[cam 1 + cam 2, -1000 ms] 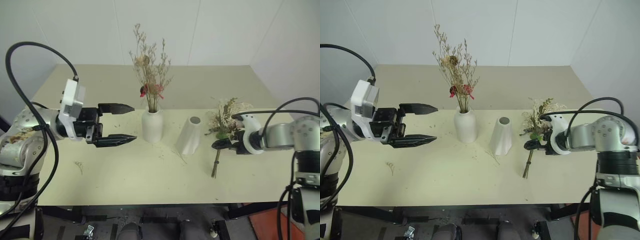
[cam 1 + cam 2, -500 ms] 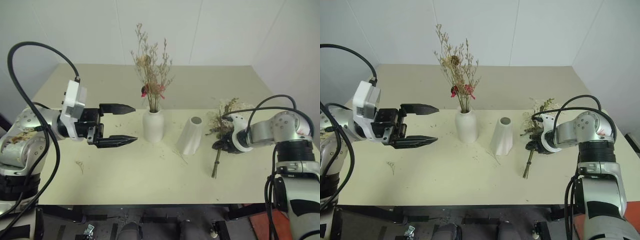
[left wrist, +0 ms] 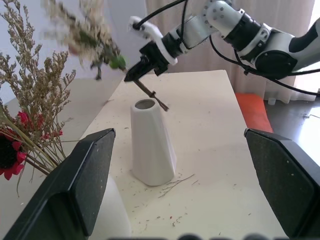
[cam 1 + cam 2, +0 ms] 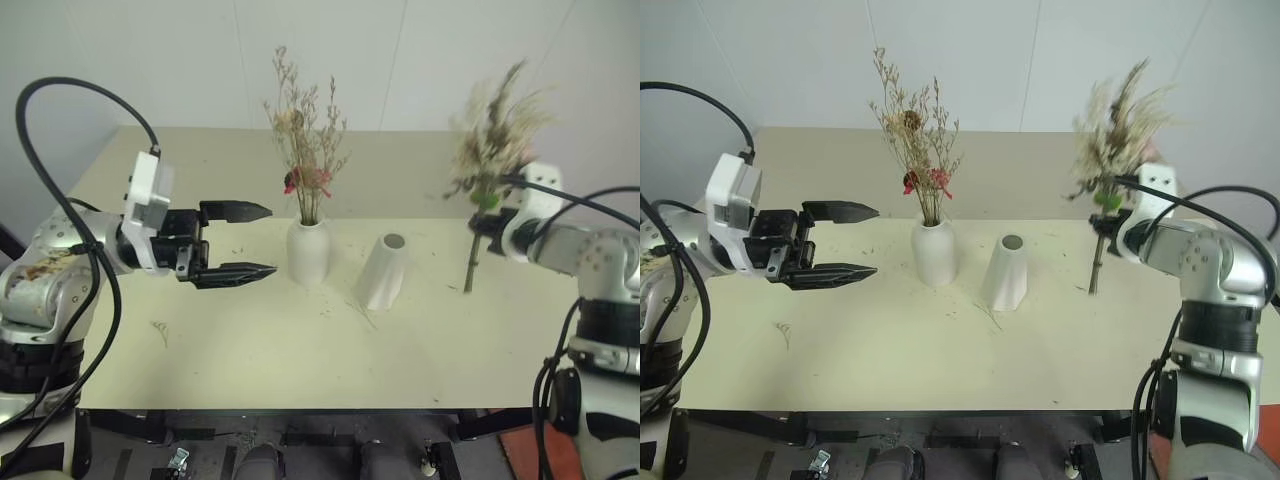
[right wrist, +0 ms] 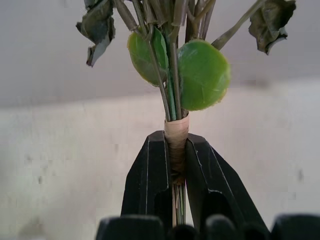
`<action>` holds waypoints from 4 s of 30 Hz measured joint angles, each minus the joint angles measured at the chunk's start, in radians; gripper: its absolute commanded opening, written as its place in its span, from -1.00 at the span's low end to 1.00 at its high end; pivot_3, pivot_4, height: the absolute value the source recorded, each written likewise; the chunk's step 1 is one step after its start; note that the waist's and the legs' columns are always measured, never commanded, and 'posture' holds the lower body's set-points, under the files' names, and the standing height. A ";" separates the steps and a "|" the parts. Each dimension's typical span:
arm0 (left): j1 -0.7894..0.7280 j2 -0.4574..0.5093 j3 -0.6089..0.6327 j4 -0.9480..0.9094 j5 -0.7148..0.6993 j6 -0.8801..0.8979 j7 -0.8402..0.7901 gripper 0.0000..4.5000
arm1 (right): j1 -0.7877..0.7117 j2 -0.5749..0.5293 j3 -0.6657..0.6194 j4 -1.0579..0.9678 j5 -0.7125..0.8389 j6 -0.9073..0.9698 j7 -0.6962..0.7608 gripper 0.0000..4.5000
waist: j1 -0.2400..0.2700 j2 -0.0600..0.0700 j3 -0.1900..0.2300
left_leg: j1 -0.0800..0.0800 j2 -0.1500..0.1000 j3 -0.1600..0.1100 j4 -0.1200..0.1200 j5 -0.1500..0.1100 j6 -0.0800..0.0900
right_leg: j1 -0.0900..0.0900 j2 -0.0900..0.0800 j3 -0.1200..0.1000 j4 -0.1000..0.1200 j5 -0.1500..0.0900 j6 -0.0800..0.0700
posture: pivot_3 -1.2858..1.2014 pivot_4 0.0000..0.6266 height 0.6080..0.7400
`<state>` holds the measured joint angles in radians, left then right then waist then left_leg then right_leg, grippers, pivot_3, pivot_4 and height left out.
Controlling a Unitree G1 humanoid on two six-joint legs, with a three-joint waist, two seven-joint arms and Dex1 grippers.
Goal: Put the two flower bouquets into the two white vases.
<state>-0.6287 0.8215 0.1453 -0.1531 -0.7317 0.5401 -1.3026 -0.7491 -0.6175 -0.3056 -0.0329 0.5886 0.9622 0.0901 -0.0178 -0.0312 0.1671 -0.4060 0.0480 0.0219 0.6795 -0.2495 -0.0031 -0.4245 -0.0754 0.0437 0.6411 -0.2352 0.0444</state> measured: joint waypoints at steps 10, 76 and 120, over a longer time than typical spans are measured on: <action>-0.040 -0.014 -0.029 0.060 0.004 0.056 0.021 1.00 | 0.001 0.107 0.008 -0.221 0.045 -0.305 0.229 -0.91 | -0.015 0.000 0.000 | 0.001 0.001 0.000 0.000 0.000 0.000 | 0.000 0.001 0.000 0.001 0.000 0.000 | 0.03 -0.52 1.00; -0.062 0.038 -0.045 0.037 0.023 0.137 0.025 1.00 | 0.254 0.194 0.172 -0.347 0.024 -0.388 0.364 -0.91 | 0.002 0.001 0.000 | 0.001 0.001 0.000 0.000 0.000 0.000 | 0.000 0.001 0.000 0.001 0.000 -0.001 | 0.03 -0.52 1.00; 0.200 0.095 0.154 -0.049 -0.017 0.107 0.038 1.00 | 0.728 -0.344 -0.296 -0.442 0.141 -0.309 0.778 0.98 | 0.006 0.000 0.000 | 0.004 0.001 0.000 0.000 0.000 0.000 | 0.004 0.000 0.000 0.001 -0.001 -0.001 | 0.03 -0.52 1.00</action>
<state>-0.4287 0.9169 0.2996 -0.2025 -0.7489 0.6468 -1.2644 -0.0212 -0.9617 -0.6013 -0.4750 0.7298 0.6534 0.8684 -0.0121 -0.0310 0.1674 -0.4017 0.0486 0.0221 0.6796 -0.2495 -0.0031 -0.4207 -0.0750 0.0440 0.6418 -0.2358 0.0438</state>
